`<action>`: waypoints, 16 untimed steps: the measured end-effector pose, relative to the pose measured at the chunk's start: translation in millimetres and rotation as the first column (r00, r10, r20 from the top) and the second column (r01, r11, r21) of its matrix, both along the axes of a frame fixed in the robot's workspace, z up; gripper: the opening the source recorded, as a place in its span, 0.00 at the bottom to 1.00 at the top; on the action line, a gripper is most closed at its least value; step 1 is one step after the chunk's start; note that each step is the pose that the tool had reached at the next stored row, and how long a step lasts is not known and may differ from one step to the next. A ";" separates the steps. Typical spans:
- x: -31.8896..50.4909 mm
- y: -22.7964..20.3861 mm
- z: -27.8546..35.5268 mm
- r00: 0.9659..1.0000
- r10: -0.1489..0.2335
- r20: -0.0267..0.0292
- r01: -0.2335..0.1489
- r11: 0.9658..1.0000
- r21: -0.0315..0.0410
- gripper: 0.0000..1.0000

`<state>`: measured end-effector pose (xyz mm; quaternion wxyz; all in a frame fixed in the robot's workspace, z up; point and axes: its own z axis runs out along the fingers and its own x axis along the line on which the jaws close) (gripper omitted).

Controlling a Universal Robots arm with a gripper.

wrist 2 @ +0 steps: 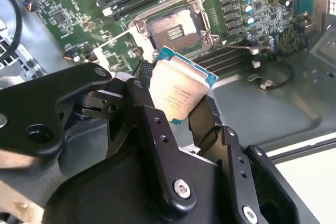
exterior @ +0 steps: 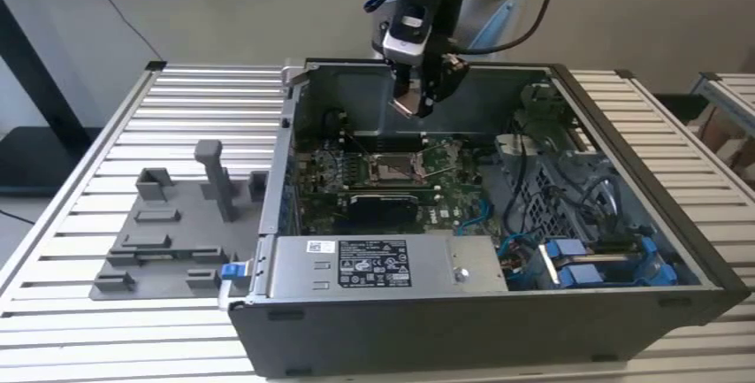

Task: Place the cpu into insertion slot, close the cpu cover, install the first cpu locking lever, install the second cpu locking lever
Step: 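Place the cpu into insertion slot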

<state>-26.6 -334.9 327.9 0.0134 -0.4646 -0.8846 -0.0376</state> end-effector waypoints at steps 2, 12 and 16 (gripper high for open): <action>0.0 0.1 -0.8 1.000 -0.021 -0.001 0.021 1.000 0.000 0.54; 0.0 0.8 -4.8 0.992 -0.122 -0.008 0.122 0.993 0.000 0.54; 0.0 1.1 -6.7 0.987 -0.162 -0.011 0.162 0.987 -0.001 0.54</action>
